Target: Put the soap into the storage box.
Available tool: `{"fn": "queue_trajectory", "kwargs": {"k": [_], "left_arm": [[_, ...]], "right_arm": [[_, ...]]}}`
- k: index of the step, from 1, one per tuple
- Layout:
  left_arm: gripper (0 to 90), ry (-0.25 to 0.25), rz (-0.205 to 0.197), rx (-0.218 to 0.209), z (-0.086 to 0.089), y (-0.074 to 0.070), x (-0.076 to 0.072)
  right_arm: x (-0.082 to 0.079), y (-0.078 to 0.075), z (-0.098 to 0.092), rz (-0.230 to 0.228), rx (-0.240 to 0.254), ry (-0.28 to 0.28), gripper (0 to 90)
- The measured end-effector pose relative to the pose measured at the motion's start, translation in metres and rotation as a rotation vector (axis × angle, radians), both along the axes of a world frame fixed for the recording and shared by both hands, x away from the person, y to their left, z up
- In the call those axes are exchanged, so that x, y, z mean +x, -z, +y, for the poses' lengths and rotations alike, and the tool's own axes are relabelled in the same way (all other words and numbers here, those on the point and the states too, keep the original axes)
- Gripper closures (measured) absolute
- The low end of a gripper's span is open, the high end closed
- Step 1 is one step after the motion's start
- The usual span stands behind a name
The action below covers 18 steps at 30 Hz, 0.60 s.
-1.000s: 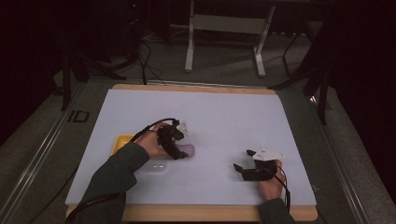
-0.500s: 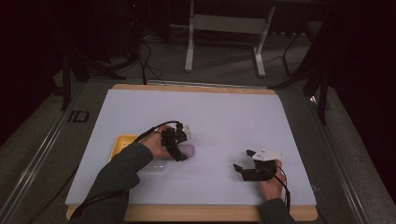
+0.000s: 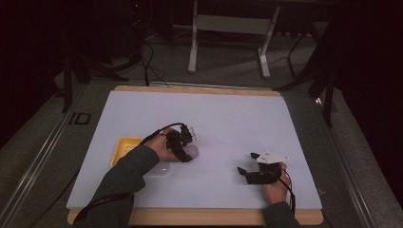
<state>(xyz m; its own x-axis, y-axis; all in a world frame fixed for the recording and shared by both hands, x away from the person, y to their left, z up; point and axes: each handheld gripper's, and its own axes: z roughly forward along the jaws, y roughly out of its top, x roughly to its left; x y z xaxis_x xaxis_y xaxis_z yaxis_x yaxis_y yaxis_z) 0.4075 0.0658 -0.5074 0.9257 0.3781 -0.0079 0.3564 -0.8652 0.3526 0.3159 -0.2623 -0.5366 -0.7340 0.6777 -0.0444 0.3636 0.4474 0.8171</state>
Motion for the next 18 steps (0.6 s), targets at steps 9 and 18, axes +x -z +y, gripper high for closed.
{"fn": "queue_trajectory", "kwargs": {"k": [9,18], "left_arm": [[41.7,-0.042,0.042,0.067,-0.007,-0.005,0.007],[42.7,-0.054,0.074,0.134,-0.009,-0.007,0.008]], "right_arm": [[0.0,0.0,0.001,0.002,-0.008,-0.002,18.4],[0.0,0.0,0.001,0.001,-0.01,-0.005,18.4]]}}
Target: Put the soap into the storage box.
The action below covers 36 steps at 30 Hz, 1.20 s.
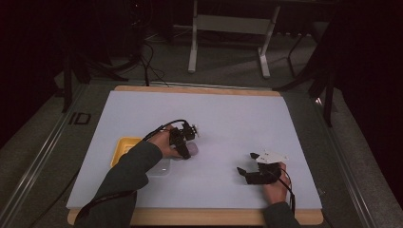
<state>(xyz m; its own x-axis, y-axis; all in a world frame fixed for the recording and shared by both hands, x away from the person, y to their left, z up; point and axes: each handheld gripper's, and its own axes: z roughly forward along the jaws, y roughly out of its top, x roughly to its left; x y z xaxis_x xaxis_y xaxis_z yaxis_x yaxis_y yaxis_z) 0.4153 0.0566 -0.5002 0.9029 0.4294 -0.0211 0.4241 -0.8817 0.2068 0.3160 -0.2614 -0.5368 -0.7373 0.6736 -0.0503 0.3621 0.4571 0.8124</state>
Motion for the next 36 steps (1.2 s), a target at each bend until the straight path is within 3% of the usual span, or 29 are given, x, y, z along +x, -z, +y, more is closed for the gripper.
{"fn": "queue_trajectory", "kwargs": {"k": [4,9,13,28,36], "left_arm": [[44.4,-0.004,-0.006,0.01,-0.001,0.0,-0.001],[45.9,-0.009,0.009,0.082,-0.01,-0.002,0.001],[48.8,0.004,0.009,0.109,-0.015,-0.002,0.0],[49.5,0.047,-0.024,0.121,-0.017,-0.006,-0.002],[49.6,0.049,-0.036,0.096,-0.014,-0.018,0.0]], "right_arm": [[0.0,0.0,0.0,0.003,-0.001,0.001,18.4],[0.0,0.0,0.0,0.003,-0.002,0.001,18.4],[0.0,0.0,0.001,0.001,-0.005,-0.002,18.4],[0.0,0.0,0.001,0.001,-0.005,-0.003,18.4],[0.0,0.0,0.001,0.0,-0.004,-0.003,18.4]]}}
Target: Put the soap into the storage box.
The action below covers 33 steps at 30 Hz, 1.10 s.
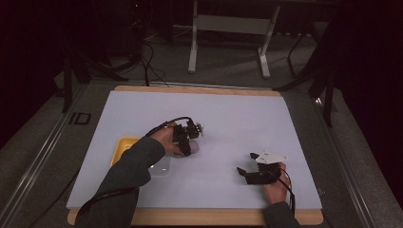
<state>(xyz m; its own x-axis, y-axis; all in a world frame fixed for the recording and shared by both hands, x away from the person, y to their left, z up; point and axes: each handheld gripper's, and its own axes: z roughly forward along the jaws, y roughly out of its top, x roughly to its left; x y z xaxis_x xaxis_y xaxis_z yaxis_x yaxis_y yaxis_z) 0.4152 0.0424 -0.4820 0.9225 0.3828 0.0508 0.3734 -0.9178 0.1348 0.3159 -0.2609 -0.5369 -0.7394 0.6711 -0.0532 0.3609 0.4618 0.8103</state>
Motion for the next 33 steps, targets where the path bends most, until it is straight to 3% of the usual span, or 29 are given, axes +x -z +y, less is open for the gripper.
{"fn": "queue_trajectory", "kwargs": {"k": [6,33], "left_arm": [[49.6,-0.008,-0.001,-0.006,0.004,-0.005,0.001],[49.6,-0.164,-0.018,-0.044,0.045,-0.024,0.004]], "right_arm": [[0.0,0.0,0.0,0.0,0.0,0.0,18.4],[-0.001,0.0,-0.001,-0.005,0.005,0.002,18.4]]}}
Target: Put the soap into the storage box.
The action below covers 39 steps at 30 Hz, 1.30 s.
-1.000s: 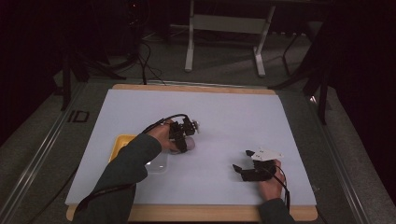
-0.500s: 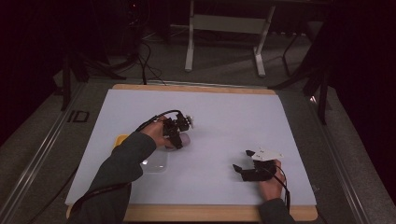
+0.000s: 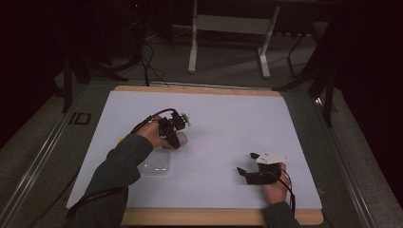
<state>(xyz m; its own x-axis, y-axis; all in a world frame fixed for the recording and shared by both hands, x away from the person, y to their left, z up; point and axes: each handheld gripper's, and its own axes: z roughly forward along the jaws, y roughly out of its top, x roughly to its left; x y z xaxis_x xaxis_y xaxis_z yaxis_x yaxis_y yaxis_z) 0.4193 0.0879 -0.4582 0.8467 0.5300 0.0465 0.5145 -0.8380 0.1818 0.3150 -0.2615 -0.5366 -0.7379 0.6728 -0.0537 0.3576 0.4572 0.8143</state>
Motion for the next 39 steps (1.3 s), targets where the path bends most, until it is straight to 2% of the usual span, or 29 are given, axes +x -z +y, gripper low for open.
{"fn": "queue_trajectory", "kwargs": {"k": [10,23,27,39], "left_arm": [[49.6,-0.068,0.007,0.005,0.021,0.0,0.003],[49.6,-0.182,0.014,-0.007,0.049,0.0,0.004],[49.6,-0.21,0.031,-0.007,0.057,0.0,0.004],[49.6,-0.3,0.031,-0.006,0.074,0.002,0.004]], "right_arm": [[0.0,0.0,0.0,-0.001,-0.001,0.0,18.4],[-0.001,0.0,0.0,-0.005,0.0,-0.001,18.4],[-0.001,0.0,0.0,-0.006,0.0,-0.001,18.4],[-0.001,0.0,0.0,-0.006,0.001,0.0,18.4]]}}
